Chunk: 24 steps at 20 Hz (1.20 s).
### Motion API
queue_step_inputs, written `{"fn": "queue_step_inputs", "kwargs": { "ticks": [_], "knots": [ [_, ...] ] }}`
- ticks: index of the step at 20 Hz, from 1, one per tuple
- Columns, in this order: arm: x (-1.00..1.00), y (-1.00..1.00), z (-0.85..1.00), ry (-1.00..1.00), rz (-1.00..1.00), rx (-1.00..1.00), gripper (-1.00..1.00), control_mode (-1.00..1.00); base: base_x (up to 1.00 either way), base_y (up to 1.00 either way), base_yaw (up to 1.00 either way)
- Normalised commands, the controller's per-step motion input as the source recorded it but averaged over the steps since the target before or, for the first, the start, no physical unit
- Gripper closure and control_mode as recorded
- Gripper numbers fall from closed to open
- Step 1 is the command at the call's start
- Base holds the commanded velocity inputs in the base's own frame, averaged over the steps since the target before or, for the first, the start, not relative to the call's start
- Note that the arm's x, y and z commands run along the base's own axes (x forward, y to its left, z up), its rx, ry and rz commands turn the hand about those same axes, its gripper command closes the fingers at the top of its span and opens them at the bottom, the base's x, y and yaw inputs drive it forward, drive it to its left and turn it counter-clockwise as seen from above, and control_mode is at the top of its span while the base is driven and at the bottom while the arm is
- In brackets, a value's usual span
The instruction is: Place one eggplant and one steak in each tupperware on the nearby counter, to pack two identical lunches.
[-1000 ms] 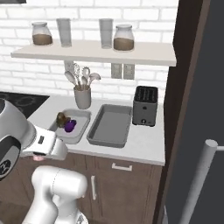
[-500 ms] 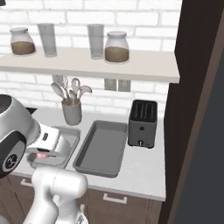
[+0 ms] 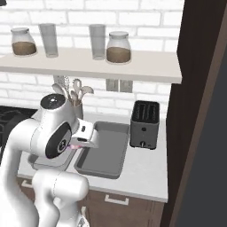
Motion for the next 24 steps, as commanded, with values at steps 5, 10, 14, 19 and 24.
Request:
{"fn": "queue_step_inputs", "kwargs": {
  "ticks": [5,10,14,19,24],
  "knots": [
    [1.00,0.00,-0.98,0.01,0.00,-0.02,1.00,-1.00,0.00,0.00,0.00],
    [1.00,-0.06,-1.00,0.00,0.01,-0.03,1.00,-1.00,0.00,0.00,0.00],
    [1.00,-0.34,-1.00,0.00,0.07,0.00,1.00,-1.00,0.00,0.00,0.00],
    [0.79,-0.23,-0.63,0.00,0.02,0.00,-1.00,-1.00,0.00,0.00,0.00],
    [0.19,0.08,0.00,0.02,-0.04,0.00,-1.00,-1.00,0.00,0.00,0.00]
  ]
}}
